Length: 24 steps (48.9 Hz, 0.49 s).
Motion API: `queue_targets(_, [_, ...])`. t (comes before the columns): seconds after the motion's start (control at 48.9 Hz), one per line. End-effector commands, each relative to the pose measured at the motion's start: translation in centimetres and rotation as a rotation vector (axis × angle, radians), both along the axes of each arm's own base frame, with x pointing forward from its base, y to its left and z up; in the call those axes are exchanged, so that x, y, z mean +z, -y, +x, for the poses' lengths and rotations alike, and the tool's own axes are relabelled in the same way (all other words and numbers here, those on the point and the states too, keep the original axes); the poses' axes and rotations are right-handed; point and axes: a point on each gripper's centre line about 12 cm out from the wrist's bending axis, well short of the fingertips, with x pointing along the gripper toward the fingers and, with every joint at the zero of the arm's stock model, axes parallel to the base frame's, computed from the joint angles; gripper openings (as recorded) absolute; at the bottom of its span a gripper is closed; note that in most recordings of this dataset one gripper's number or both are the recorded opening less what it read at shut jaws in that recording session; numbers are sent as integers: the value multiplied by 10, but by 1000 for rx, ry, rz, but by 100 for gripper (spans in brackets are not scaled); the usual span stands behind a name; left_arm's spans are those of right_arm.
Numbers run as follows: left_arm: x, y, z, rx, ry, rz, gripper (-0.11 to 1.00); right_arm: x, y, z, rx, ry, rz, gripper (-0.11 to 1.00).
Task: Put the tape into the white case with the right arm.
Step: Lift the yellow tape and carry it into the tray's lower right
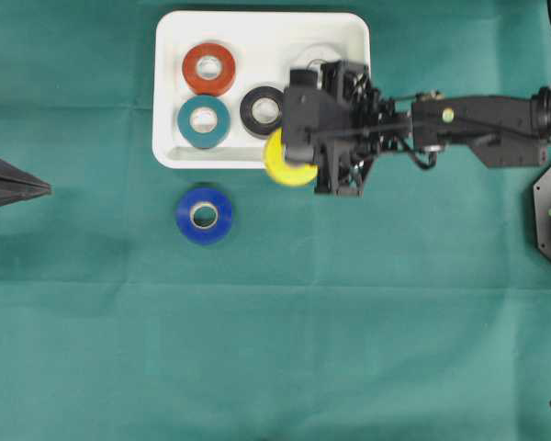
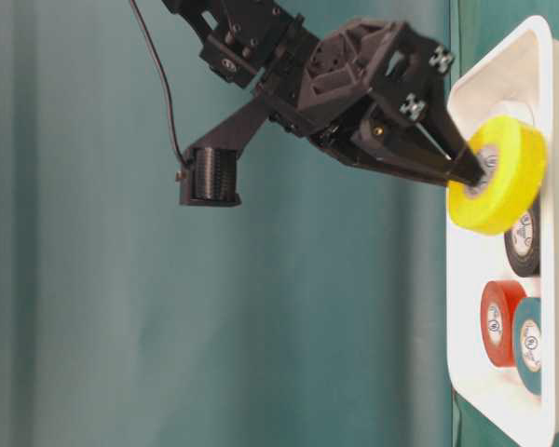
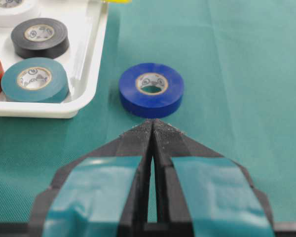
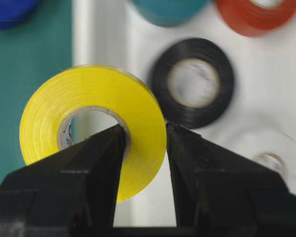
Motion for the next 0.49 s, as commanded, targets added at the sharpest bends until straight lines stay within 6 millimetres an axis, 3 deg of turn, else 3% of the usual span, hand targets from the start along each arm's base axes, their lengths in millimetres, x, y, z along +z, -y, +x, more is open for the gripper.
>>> queue_targets(0.0, [5,0,1,2,14,-1,0,20,15,3,-32,59,-12,0])
queue_targets(0.163, [5,0,1,0,12,-1,0,20,33,-2,-75,58,-17,0])
queue_targets(0.47, [5,0,1,2,14,-1,0,12,36,-12,-74,16,-34,0])
